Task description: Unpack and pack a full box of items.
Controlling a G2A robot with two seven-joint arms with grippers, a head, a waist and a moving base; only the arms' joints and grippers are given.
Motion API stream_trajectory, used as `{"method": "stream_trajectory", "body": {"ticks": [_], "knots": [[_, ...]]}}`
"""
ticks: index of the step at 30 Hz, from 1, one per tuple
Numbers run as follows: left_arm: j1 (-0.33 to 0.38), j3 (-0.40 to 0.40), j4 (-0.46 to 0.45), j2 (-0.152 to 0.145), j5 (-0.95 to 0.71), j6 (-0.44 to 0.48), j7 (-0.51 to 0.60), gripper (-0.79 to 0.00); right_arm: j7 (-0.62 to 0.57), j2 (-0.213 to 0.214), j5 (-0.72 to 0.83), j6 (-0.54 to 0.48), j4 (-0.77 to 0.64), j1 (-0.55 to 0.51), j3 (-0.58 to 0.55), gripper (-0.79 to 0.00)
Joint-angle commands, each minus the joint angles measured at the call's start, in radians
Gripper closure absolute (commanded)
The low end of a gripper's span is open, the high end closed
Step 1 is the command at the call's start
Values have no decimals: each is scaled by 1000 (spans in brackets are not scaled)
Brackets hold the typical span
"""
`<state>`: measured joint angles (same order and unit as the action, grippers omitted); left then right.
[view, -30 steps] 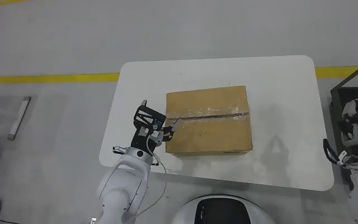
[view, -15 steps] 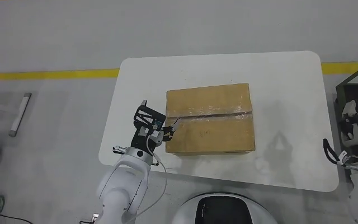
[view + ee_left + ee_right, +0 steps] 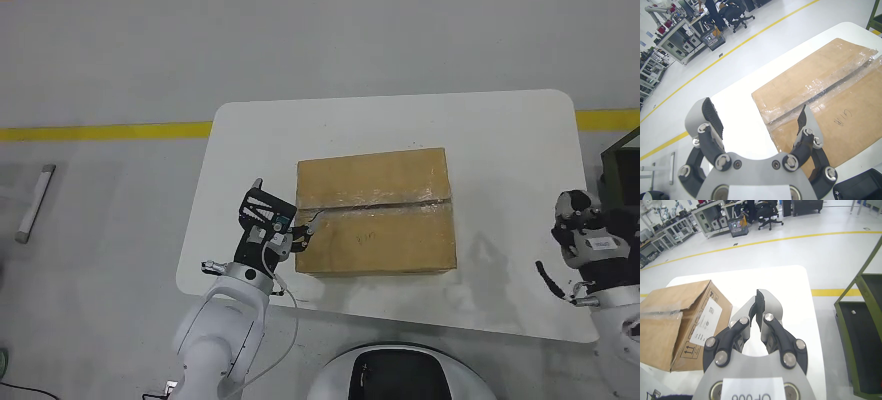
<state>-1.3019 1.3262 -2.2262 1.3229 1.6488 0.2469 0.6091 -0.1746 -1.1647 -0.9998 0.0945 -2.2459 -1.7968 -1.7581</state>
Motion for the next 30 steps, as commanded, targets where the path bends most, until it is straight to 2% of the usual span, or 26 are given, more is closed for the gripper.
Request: {"method": "stream_trajectory", "body": {"ticks": [1, 10, 19, 24, 30], "knots": [[0, 0, 0, 0, 0, 0, 0, -785, -14, 1, -42, -40, 54, 37, 51, 0], [0, 0, 0, 0, 0, 0, 0, -785, -72, -5, -116, -100, 205, 208, 217, 0], [0, 0, 0, 0, 0, 0, 0, -785, -102, -7, -167, -216, 237, 281, 315, 0], [0, 0, 0, 0, 0, 0, 0, -785, -108, -7, -161, -258, 243, 287, 322, 0], [25, -52, -6, 2, -21, 41, -37, -785, -85, -5, -141, -208, 207, 248, 246, 0]]}}
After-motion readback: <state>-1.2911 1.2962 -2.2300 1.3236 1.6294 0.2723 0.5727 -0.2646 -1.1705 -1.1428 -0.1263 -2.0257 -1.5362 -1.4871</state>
